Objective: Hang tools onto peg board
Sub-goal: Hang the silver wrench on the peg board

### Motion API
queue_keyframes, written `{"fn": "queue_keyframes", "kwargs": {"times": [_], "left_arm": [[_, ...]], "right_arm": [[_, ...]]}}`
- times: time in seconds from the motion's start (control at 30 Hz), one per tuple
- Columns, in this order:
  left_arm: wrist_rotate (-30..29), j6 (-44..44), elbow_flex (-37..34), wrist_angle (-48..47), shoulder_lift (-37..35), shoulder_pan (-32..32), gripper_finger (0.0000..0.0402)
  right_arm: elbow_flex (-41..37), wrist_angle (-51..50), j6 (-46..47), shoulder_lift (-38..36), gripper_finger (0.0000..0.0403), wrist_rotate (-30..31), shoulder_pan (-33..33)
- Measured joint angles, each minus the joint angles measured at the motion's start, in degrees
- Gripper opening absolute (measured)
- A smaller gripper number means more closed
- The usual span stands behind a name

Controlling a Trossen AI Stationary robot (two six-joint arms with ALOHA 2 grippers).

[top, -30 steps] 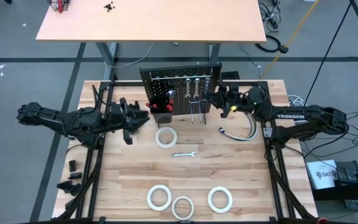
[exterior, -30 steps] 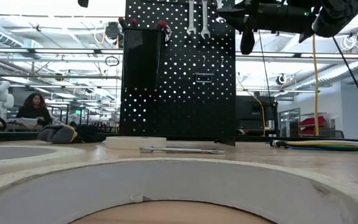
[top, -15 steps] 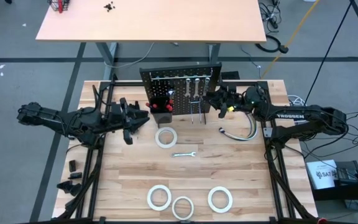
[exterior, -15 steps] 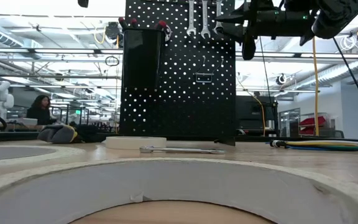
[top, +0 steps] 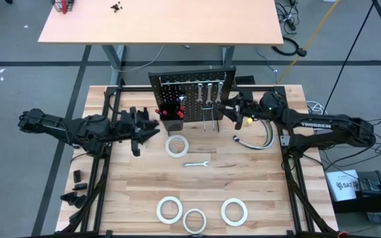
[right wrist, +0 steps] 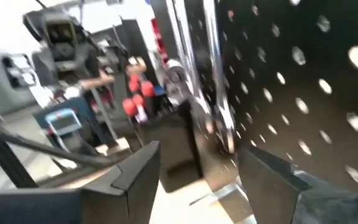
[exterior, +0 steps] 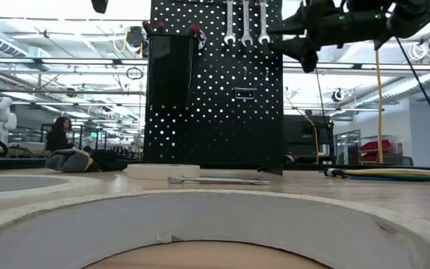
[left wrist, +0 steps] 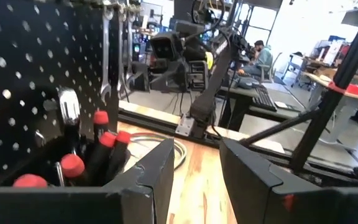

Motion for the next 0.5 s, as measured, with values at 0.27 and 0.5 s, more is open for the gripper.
{"fn": "queue_keyframes", "kwargs": {"times": [0.27,0.5], "left_arm": [[5.96,-1.99,0.00,-1.35,0.01,-0.08,0.0132],[15.37,-2.86,0.02,-4.14,2.10,-2.27,0.0132]], "right_arm": [[0.02,-12.18,0.76,-5.80,0.0198,0.69,1.52],[0.07,-12.12,8.00,-5.18,0.0197,-3.03,12.48]]}}
